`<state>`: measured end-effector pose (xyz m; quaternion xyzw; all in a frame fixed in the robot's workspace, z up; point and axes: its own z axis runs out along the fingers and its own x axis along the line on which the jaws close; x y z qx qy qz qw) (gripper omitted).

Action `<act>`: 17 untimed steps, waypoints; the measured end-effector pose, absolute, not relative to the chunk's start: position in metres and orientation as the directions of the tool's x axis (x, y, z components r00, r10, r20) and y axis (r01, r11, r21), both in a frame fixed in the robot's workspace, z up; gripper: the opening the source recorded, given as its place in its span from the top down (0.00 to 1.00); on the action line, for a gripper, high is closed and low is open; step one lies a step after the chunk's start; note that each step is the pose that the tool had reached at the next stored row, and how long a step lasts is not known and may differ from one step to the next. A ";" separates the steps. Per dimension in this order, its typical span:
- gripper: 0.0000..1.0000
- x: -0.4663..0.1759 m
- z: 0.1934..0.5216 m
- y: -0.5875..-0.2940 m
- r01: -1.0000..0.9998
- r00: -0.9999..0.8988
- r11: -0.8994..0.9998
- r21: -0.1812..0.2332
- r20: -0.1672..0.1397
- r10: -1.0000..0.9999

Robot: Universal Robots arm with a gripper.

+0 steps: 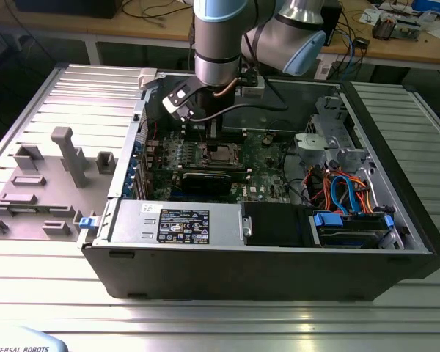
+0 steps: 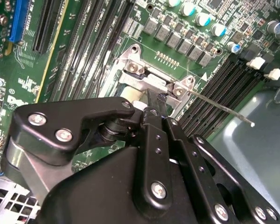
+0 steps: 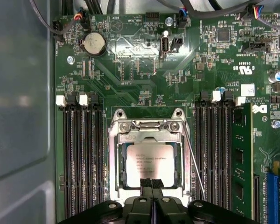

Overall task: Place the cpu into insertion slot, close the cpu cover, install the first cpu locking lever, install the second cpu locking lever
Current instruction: 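Close the cpu cover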

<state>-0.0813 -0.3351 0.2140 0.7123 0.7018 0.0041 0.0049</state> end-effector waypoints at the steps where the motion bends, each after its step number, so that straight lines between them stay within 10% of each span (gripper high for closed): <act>1: 0.89 -0.083 0.213 -0.335 1.000 0.015 -0.015 0.013 -0.001 1.000; 17: 0.89 -0.061 0.213 -0.335 1.000 0.015 -0.015 0.011 -0.001 1.000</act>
